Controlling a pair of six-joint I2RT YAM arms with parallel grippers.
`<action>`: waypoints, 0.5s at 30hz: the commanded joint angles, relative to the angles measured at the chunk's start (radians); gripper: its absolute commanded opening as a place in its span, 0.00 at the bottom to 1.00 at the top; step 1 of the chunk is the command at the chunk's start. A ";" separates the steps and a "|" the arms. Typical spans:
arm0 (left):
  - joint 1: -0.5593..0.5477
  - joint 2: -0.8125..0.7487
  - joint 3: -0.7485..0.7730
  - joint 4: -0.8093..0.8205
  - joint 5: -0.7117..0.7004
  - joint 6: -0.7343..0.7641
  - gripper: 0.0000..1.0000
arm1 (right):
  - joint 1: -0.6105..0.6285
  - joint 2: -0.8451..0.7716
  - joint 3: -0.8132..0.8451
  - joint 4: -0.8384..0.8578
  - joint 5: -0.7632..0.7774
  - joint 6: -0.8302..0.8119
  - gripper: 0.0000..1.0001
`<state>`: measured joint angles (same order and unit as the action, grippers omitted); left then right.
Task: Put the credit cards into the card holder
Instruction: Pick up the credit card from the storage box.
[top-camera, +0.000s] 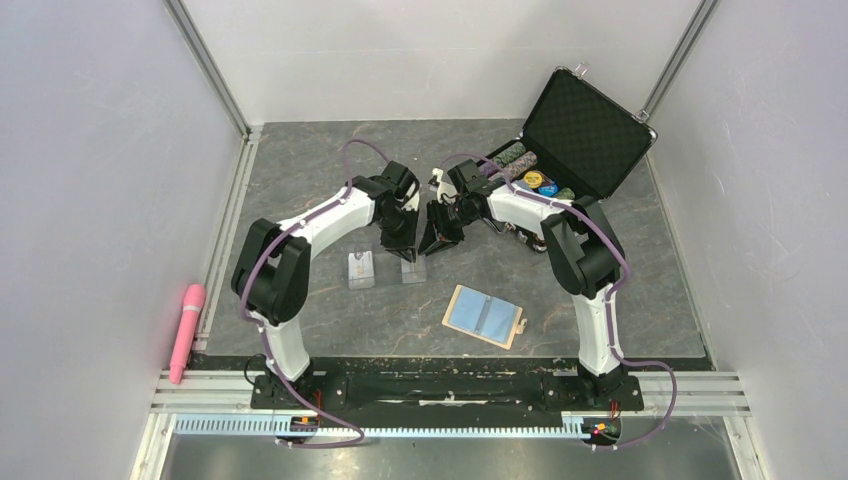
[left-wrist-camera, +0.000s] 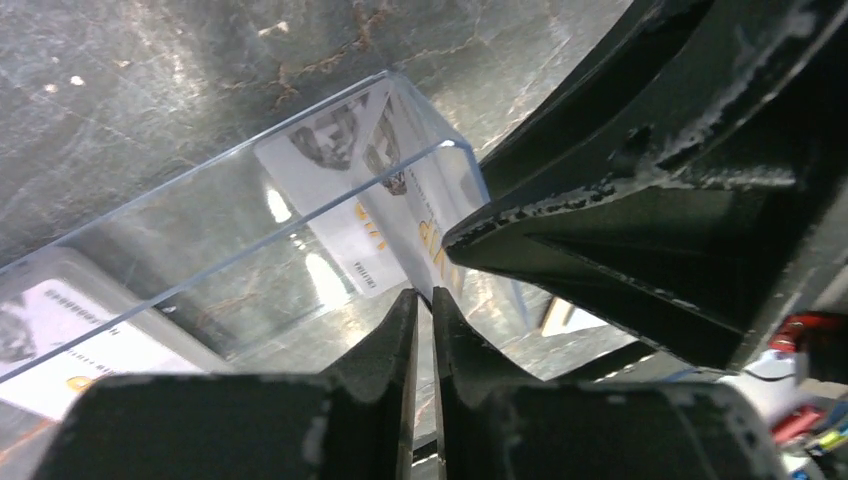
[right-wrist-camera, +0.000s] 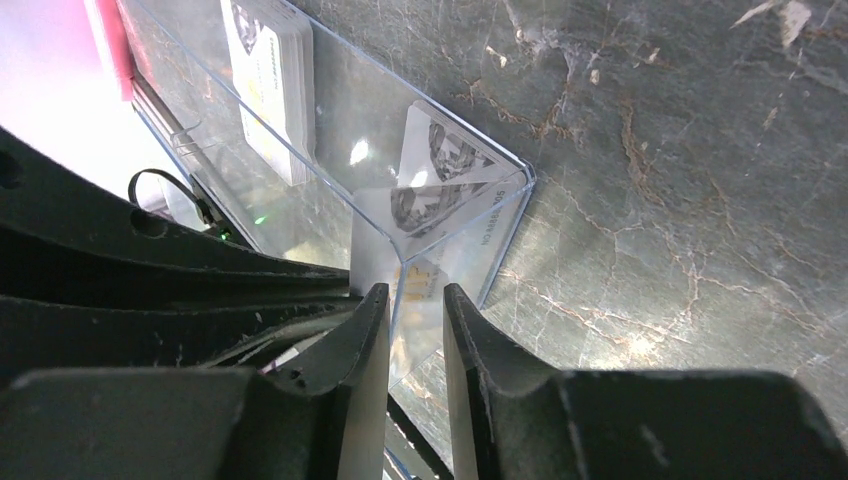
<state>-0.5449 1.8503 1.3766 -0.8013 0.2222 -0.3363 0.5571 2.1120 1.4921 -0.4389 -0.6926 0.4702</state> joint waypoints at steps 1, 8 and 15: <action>0.008 -0.001 -0.046 0.201 0.121 -0.103 0.17 | 0.022 -0.024 -0.017 0.003 -0.009 -0.040 0.25; 0.013 0.029 -0.065 0.182 0.077 -0.099 0.17 | 0.021 -0.037 -0.030 0.003 -0.004 -0.044 0.25; 0.016 -0.053 -0.079 0.165 0.009 -0.099 0.02 | 0.021 -0.076 -0.039 0.005 0.015 -0.048 0.25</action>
<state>-0.5331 1.8530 1.3117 -0.6971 0.2897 -0.4145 0.5602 2.0918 1.4712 -0.4210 -0.6754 0.4572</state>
